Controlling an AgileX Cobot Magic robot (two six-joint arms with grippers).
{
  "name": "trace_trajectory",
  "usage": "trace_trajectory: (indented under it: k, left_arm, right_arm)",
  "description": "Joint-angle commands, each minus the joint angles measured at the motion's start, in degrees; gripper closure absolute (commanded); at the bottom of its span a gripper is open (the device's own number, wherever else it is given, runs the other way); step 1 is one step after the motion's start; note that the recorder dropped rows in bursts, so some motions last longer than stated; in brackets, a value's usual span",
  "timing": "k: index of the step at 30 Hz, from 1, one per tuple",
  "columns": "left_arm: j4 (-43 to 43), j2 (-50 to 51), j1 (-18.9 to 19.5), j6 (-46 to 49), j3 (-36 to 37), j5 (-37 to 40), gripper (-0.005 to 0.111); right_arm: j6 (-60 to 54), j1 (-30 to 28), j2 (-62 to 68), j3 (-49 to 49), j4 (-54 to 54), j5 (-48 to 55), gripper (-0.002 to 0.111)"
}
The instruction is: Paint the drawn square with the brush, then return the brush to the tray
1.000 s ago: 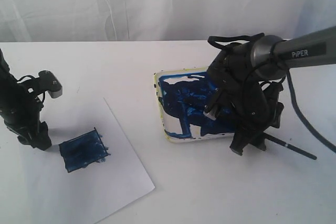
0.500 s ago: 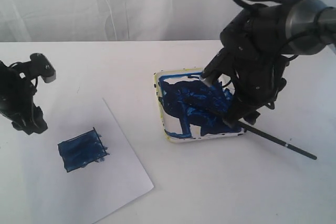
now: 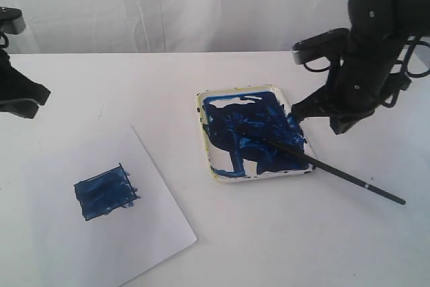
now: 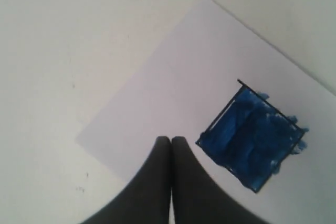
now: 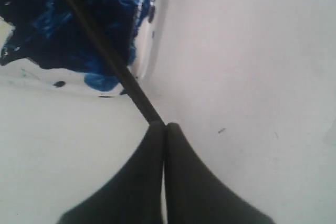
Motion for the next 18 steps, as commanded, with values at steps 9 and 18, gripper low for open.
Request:
trace_trajectory:
  k: [9, 18]
  left_arm:
    - [5.81, -1.33, 10.28, -12.61, 0.47, 12.69, 0.107]
    - [7.16, -1.33, 10.32, -10.77, 0.47, 12.67, 0.107]
  right_arm:
    - [-5.07, -14.47, -0.62, 6.49, 6.86, -0.34, 0.108]
    - [-11.95, -18.50, -2.67, 6.86, 13.21, 0.08, 0.108]
